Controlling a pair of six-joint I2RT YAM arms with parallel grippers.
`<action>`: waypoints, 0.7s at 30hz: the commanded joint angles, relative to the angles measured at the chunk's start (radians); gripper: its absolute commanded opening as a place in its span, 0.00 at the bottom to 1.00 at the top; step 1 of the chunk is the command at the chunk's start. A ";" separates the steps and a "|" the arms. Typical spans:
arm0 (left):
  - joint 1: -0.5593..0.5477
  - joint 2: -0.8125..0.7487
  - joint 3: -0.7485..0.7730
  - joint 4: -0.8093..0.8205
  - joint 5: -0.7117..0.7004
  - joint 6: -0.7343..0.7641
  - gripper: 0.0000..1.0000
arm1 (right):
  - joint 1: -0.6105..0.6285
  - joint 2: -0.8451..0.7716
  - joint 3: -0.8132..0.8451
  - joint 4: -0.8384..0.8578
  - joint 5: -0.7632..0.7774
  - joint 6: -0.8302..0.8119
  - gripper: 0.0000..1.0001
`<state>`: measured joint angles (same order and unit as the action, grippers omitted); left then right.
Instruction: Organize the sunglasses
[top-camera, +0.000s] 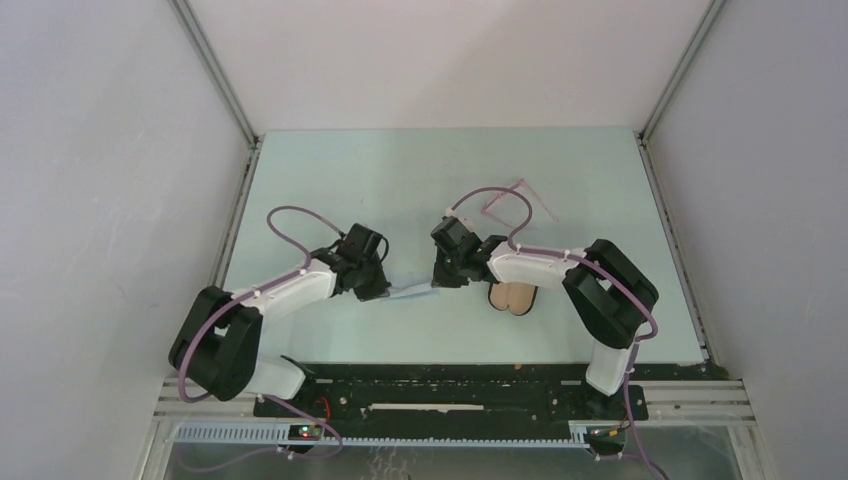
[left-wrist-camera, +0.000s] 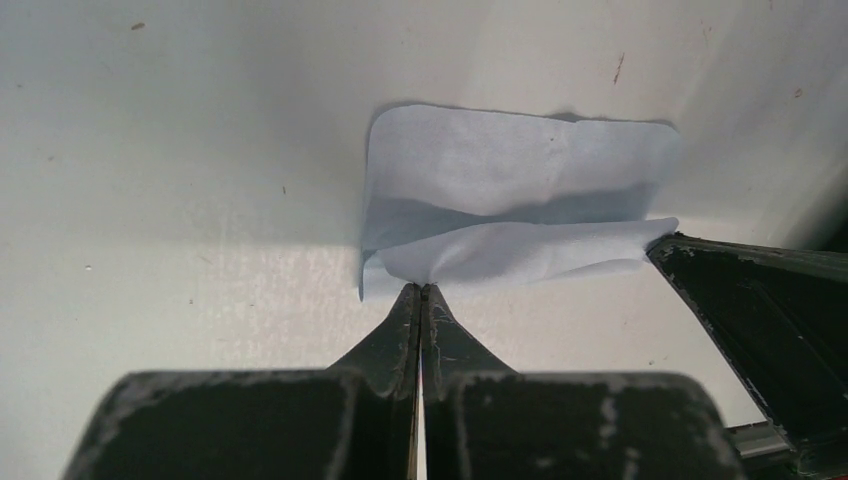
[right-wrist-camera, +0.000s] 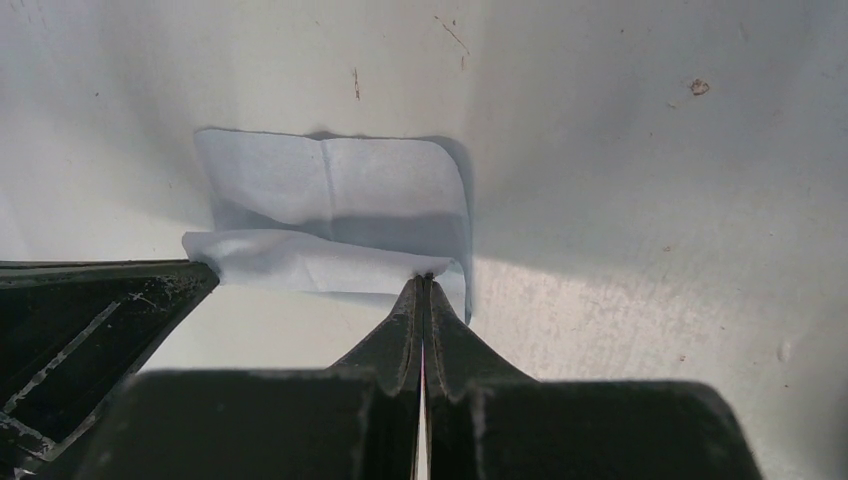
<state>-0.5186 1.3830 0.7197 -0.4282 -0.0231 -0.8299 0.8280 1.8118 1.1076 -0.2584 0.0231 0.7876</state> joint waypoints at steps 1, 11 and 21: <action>0.005 0.008 0.054 0.017 -0.023 0.024 0.01 | -0.004 0.012 0.043 0.021 -0.005 -0.009 0.00; 0.005 -0.111 0.097 -0.017 -0.127 0.060 0.40 | -0.005 -0.069 0.047 -0.004 0.027 -0.017 0.39; 0.005 -0.264 -0.013 0.036 0.012 0.071 0.39 | 0.060 -0.093 0.017 -0.014 0.018 -0.027 0.29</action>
<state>-0.5175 1.1629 0.7567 -0.4351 -0.0944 -0.7750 0.8585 1.7370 1.1194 -0.2718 0.0364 0.7631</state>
